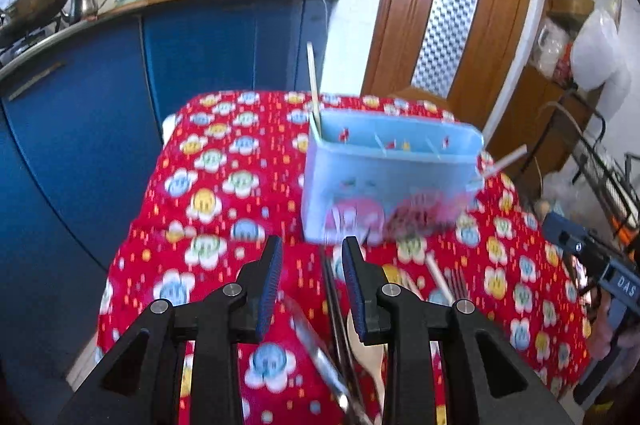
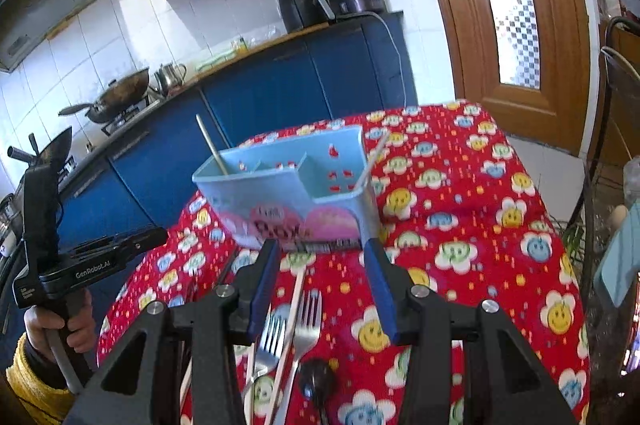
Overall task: Organize utensils
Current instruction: 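Grasp the silver knife with the left tool while the right tool moves to the black spoon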
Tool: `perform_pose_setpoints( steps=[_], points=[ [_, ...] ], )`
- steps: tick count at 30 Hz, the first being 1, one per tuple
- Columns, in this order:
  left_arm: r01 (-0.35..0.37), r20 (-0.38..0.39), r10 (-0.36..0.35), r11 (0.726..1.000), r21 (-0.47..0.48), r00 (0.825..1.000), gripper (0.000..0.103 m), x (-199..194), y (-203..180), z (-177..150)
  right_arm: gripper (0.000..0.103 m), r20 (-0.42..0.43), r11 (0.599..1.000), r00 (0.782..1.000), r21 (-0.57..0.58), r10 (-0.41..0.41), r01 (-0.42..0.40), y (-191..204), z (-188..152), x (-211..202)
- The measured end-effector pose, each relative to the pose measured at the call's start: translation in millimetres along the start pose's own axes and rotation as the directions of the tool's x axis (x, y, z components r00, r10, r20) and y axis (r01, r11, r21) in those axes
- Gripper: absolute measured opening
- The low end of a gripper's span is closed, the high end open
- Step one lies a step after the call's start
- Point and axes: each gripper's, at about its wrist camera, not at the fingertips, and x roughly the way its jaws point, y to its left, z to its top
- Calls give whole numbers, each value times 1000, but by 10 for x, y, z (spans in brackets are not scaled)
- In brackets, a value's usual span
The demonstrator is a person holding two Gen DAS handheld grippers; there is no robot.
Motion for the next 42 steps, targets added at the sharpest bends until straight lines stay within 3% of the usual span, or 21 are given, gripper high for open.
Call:
perform_pose_setpoints(
  steps=[14,25,29,37,42],
  points=[
    [-36,-183,35,999,-7,983,31,231,-41,-400,47,-123,999,991,11,-45,46,-32,-296,-21],
    [-3,-267,-16,998,-70,964,30,466,48,-477,50,-187,999,982,3,-42,43,-17,-405,64],
    [19,-265,-46,995,-102,963,15,459,107,-504,50,-204,999,978,-1,-48,49,-25,-425,89],
    [87,-261,-131,981,-173,956,4,415,252,-532,52,-263,998,963,-16,-57,55,-1,-464,168],
    [120,-207,-154,978,-171,966,4,307,286,-516,52,-326,997,942,-49,-74,61,36,-477,236]
  ],
)
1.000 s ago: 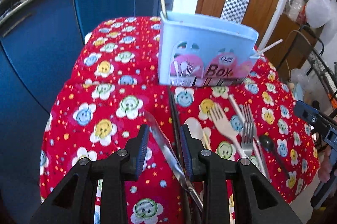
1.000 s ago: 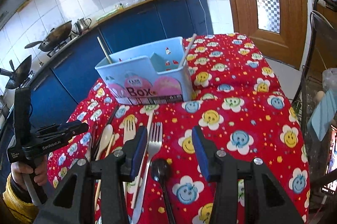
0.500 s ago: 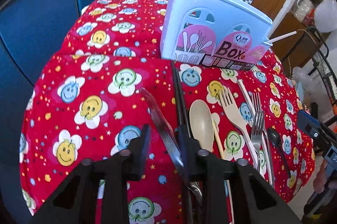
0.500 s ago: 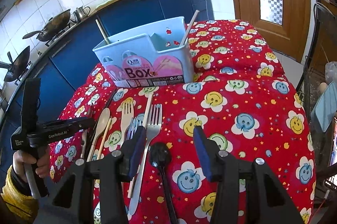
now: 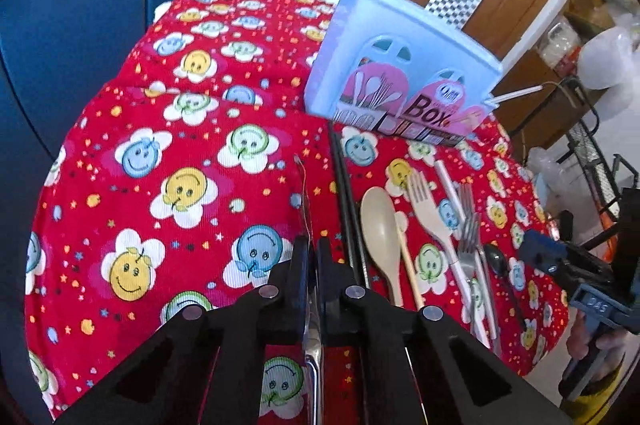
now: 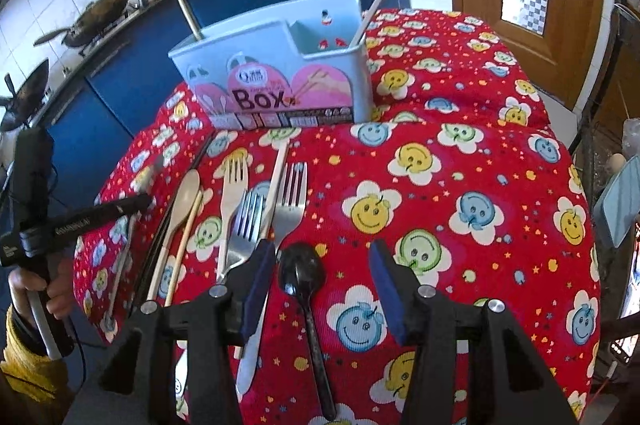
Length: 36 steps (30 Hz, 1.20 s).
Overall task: Organize utensils
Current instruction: 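Grasp the silver knife with the left tool while the right tool moves to the black spoon, then grasp the black spoon with the right tool while the left tool lifts the knife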
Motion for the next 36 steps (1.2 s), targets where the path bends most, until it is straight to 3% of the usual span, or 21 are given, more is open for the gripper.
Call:
perform_pose_setpoints(
  steps=[7,13,16,18,22,25,30,36],
  points=[
    [21,108,-22,1000,7,994,4,-263,-4,65,52,-130,997,991,-74,-25,15,77,54,120],
    [46,179,-47,999,11,983,4,-391,-28,126,52,-247,990,968,-142,-38,2,181,61,276],
    [53,202,-56,998,21,978,4,-424,-68,142,45,-267,982,962,-188,-59,8,241,96,329],
    [59,216,-63,998,28,974,4,-440,-99,151,32,-286,980,957,-199,-46,-12,264,127,346],
    [65,240,-72,997,39,968,4,-482,-148,171,31,-292,977,956,-210,-22,-42,279,143,347],
    [76,264,-84,996,41,961,4,-525,-183,193,31,-267,983,963,-164,39,-85,254,128,313],
    [95,303,-108,994,58,947,4,-602,-262,233,31,-136,983,982,-105,133,-147,152,114,79],
    [94,393,-120,992,85,912,4,-698,-384,347,31,64,975,974,-67,217,-213,47,203,-223]
  ],
)
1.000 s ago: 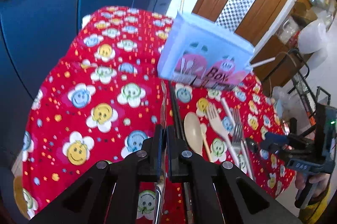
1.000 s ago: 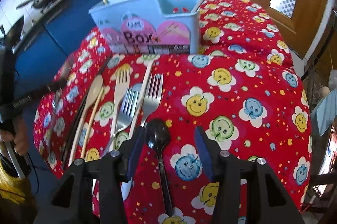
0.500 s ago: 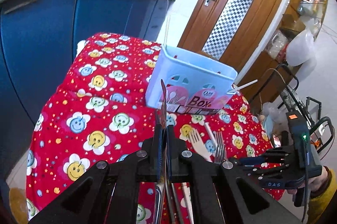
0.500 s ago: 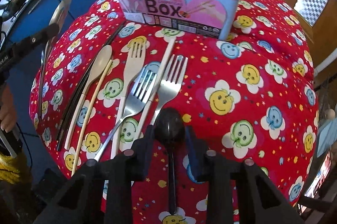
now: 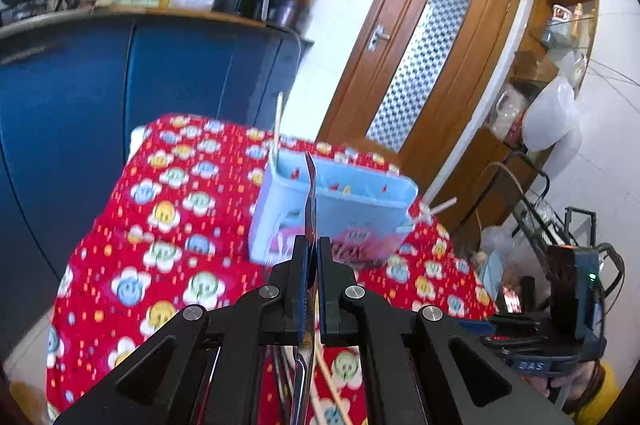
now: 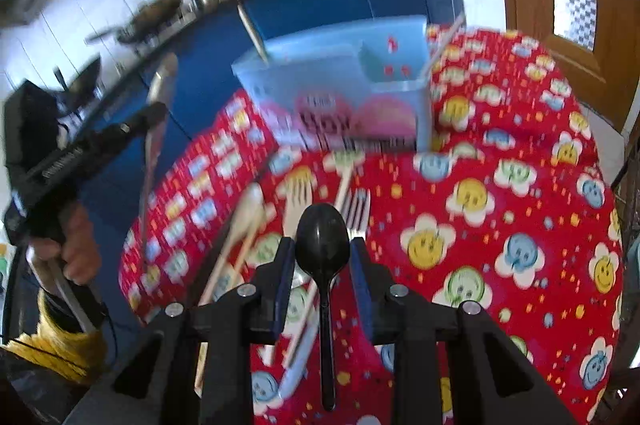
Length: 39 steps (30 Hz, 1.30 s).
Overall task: Organize utensils
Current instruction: 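Grasp the black spoon with the right tool while the left tool lifts the knife, then lower the black spoon into the blue box and open the right tool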
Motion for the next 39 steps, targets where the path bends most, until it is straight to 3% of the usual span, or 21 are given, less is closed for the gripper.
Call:
perform_pose_setpoints(
  steps=[5,10,26,33,39],
  points=[
    [-6,88,5,1000,11,996,4,79,-77,190,31,146,999,989,16,27,-30,-13,175,-130],
    [-14,189,11,1000,14,982,4,148,-155,412,31,231,998,972,31,40,-48,-46,364,-145],
    [-65,418,37,996,53,908,4,596,-355,1106,31,372,995,927,72,39,-70,-277,1001,-82],
    [-65,471,49,998,17,881,4,844,-278,1126,31,433,999,902,48,3,-27,-305,1258,54],
    [-104,477,85,995,12,875,4,1038,-162,967,31,459,1000,889,21,-6,-4,-323,1373,276]
  ],
)
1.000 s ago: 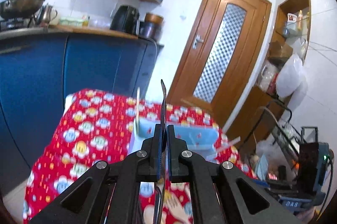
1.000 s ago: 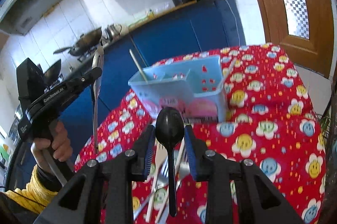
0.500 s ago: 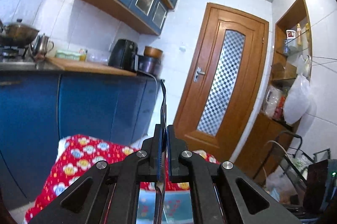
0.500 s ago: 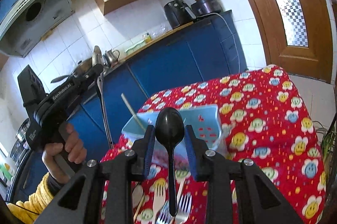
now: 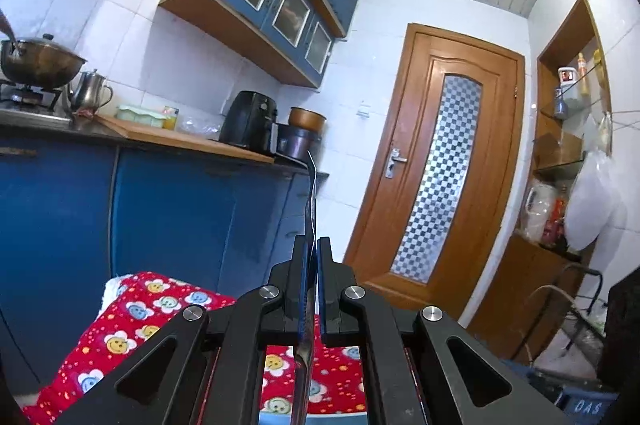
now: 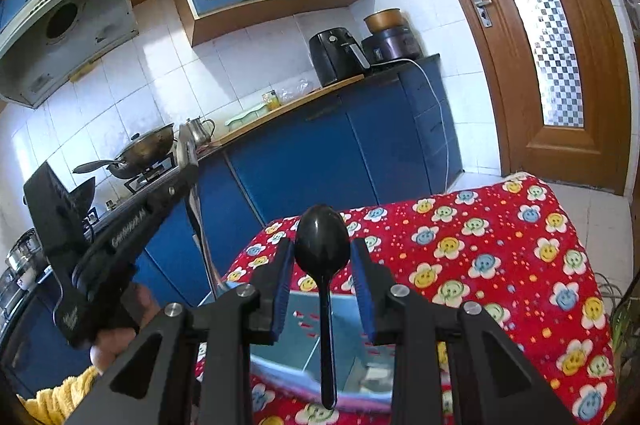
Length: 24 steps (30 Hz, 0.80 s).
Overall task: Organize utensils
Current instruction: 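Lower the black spoon into the blue box and open the right tool, then lower the silver knife into the blue box and open the left tool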
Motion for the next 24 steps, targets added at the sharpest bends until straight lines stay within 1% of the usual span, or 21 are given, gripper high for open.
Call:
perform_pose_setpoints(
  steps=[4,9,12,17,20,23,24],
  points=[
    [-29,6,29,999,15,1000,4,17,41,-113,32,30,1000,1000,-22,-4,5,3,-27,111],
    [-40,-13,41,998,48,999,4,12,50,-240,32,47,997,998,-58,-42,44,7,-88,183],
    [-39,-33,41,998,56,999,4,8,57,-287,32,55,996,997,-73,-56,60,2,-127,194],
    [-32,-38,34,997,63,999,4,-20,40,-316,33,78,984,992,-138,-99,109,43,-199,189],
    [-23,-48,27,997,73,998,4,-26,19,-327,33,95,981,989,-146,-113,126,46,-224,155],
    [-13,-78,18,997,71,997,5,-20,-8,-323,40,104,983,987,-125,-120,132,21,-230,114],
    [-10,-85,16,997,71,996,6,-20,-21,-314,41,104,984,987,-120,-122,134,18,-232,109]
  ],
)
